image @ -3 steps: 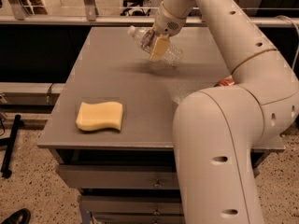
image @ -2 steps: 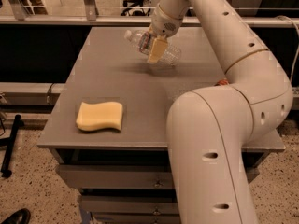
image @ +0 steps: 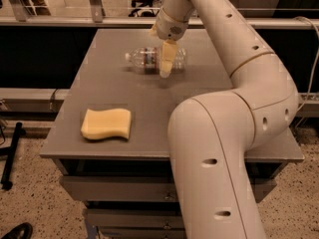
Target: Knock water bottle over
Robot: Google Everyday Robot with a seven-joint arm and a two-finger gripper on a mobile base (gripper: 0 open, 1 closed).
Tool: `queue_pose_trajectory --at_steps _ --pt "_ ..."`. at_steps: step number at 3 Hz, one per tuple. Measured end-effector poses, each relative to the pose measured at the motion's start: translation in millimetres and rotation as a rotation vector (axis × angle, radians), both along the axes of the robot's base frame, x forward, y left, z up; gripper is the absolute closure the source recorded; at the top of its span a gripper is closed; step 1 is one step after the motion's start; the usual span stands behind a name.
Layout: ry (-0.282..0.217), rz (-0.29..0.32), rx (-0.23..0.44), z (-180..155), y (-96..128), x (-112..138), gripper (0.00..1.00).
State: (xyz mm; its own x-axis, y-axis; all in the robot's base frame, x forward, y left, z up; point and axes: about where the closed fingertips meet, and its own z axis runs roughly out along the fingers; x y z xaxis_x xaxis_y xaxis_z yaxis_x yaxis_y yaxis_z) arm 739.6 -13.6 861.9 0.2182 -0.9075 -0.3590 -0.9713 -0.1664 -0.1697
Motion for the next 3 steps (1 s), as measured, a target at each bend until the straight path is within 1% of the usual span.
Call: queue_pose_trajectory --at_steps 1,2,3 --pt "-0.017 0.01 -0.006 3 -3 1 0.0" --pt "-0.031 -0.005 0.004 9 -10 1 0.0" --pt "-0.052 -0.114 0.096 31 -39 -8 0.0"
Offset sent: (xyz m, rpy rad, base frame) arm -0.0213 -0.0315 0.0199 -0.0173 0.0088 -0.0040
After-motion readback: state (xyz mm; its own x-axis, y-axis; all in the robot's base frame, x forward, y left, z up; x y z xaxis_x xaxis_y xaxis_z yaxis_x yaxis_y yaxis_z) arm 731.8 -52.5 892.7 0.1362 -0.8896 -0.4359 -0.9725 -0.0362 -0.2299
